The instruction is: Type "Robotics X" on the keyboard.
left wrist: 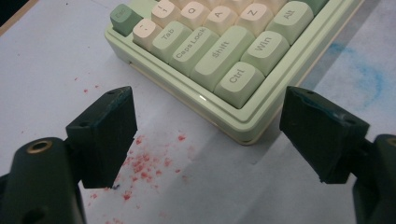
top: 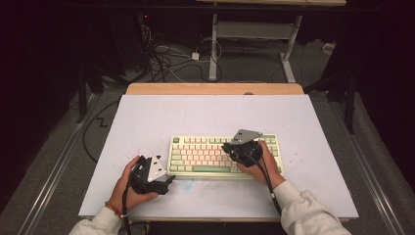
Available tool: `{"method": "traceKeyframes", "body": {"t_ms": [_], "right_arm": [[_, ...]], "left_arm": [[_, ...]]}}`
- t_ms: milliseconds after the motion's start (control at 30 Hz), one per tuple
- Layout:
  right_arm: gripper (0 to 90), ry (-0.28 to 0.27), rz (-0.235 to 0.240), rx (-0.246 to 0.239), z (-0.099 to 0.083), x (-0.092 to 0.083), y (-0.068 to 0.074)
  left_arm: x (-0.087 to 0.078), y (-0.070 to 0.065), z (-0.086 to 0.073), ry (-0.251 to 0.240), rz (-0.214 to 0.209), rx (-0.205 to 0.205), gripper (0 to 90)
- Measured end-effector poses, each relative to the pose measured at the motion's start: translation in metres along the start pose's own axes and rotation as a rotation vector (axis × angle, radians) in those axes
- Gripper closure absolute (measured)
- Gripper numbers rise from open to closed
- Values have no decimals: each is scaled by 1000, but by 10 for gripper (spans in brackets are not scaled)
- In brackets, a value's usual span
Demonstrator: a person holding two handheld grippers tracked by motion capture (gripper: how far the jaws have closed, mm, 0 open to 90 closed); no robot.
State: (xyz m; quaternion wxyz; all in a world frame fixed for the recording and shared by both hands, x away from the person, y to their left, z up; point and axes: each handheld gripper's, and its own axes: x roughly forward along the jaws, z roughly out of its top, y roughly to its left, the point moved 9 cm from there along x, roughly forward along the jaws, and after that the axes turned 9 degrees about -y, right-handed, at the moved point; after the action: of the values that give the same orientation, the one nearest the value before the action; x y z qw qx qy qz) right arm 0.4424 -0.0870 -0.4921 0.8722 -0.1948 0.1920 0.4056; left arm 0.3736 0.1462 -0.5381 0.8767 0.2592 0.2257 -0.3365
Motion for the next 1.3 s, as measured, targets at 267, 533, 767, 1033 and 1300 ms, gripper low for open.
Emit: {"method": "traceKeyframes", "body": {"t_ms": [267,533,767,1033,1300], "right_arm": [[628,-49,-8,7,6,-11,-1],[411,-109,-38,7,12,-25,-4],[316,-139,-76,8,12,-38,-8],[283,-152,-106,-1,7,-51,-11],[274,-158,-121,-9,-2,-66,-12]], "left_arm": [[0,0,0,3,-1,8,176],[-1,0,0,3,-1,9,176],[-1,0,1,-1,3,3,176],[-2,1,2,-7,11,-10,177],[-3,0,3,-17,1,-19,191]]}}
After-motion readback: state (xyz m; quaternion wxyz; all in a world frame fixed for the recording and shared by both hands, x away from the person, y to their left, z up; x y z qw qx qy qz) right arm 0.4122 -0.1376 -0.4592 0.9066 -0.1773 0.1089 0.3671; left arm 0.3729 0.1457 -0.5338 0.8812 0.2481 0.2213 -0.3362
